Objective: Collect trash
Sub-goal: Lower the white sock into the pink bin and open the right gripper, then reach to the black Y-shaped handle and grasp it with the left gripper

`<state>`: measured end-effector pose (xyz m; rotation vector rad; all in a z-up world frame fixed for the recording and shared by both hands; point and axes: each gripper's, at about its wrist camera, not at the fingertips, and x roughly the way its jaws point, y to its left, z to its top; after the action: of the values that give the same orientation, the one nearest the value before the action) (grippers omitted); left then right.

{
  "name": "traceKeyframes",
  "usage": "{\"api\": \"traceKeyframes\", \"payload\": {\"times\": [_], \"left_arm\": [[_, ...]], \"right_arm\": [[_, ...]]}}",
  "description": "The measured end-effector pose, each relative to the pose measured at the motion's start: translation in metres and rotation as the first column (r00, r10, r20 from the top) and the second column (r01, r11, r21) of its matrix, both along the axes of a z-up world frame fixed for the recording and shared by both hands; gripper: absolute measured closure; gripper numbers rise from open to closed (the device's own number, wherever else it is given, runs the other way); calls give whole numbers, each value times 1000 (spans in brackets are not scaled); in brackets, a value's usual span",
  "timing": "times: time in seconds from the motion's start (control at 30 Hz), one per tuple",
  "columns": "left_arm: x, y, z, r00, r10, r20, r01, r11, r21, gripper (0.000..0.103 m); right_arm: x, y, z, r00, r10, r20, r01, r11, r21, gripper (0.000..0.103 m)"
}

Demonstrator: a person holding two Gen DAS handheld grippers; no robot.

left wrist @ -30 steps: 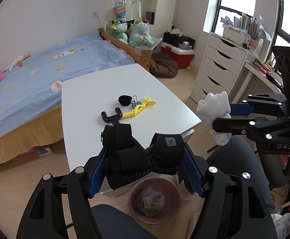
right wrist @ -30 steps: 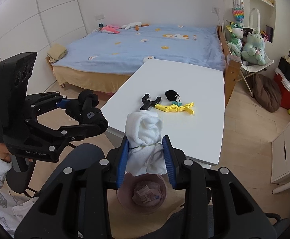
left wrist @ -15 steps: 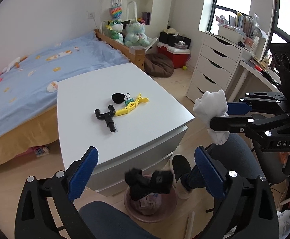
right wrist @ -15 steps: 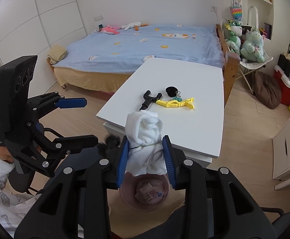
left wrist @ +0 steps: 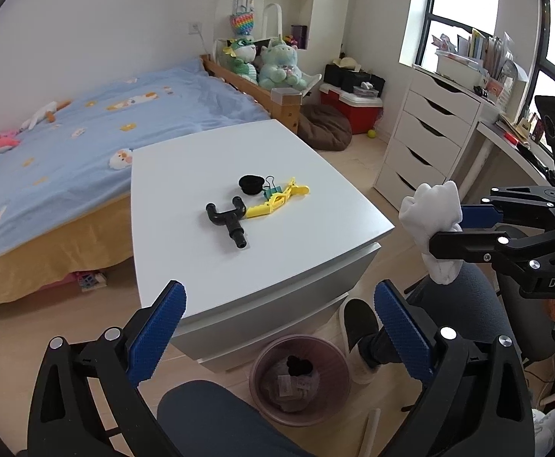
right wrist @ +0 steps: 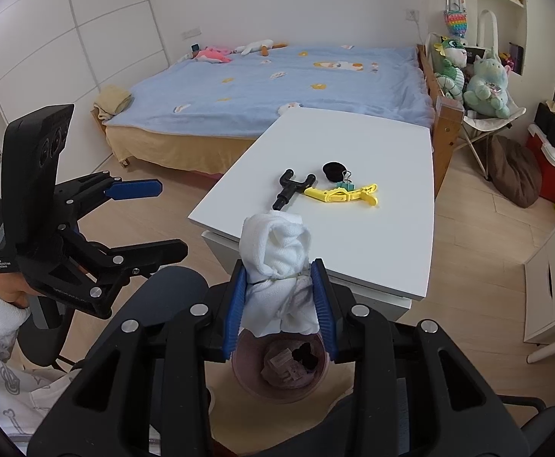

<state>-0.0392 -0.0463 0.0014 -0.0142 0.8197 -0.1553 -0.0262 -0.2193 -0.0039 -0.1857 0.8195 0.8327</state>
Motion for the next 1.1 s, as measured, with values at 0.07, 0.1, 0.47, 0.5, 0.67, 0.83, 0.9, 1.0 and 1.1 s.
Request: {"api": "traceKeyframes", "payload": {"times": [0.07,0.1,0.47,0.5,0.67,0.83,0.9,1.0,1.1], "left_arm": [[-1,2,0,1000,4,-4,-4,1000,2,8],[-1,4,0,1000,8,-5,-8,1000,0,8],[-10,18,2,999,44,8,-44,999,4,8],[-10,19,3,999,47,9,-47,999,5,8],[-13,26,5,998,63,14,-63,998,-3,8],[-15,31,6,997,71,17,-71,997,-3,8],[-16,31,6,997,74,18,-74,997,-2,8],[-16,32,6,997,78,17,-78,997,-3,8],[-15,31,5,997,77,15,-77,997,-3,8]], "right_arm": [[-1,1,-1,1000,4,-1,-4,1000,-2,69],[-1,2,-1,1000,6,-2,-6,1000,-2,69],[-8,12,-4,999,41,-13,-42,999,-17,69],[-9,13,-3,999,47,-12,-47,999,-18,69],[-13,22,-5,997,76,-14,-76,997,-26,69],[-18,28,-6,994,112,-20,-112,993,-23,59],[-20,29,-6,993,113,-16,-113,993,-20,39],[-19,28,-4,995,102,-9,-102,995,-13,18],[-17,27,-4,997,82,-11,-82,997,-9,4]]}}
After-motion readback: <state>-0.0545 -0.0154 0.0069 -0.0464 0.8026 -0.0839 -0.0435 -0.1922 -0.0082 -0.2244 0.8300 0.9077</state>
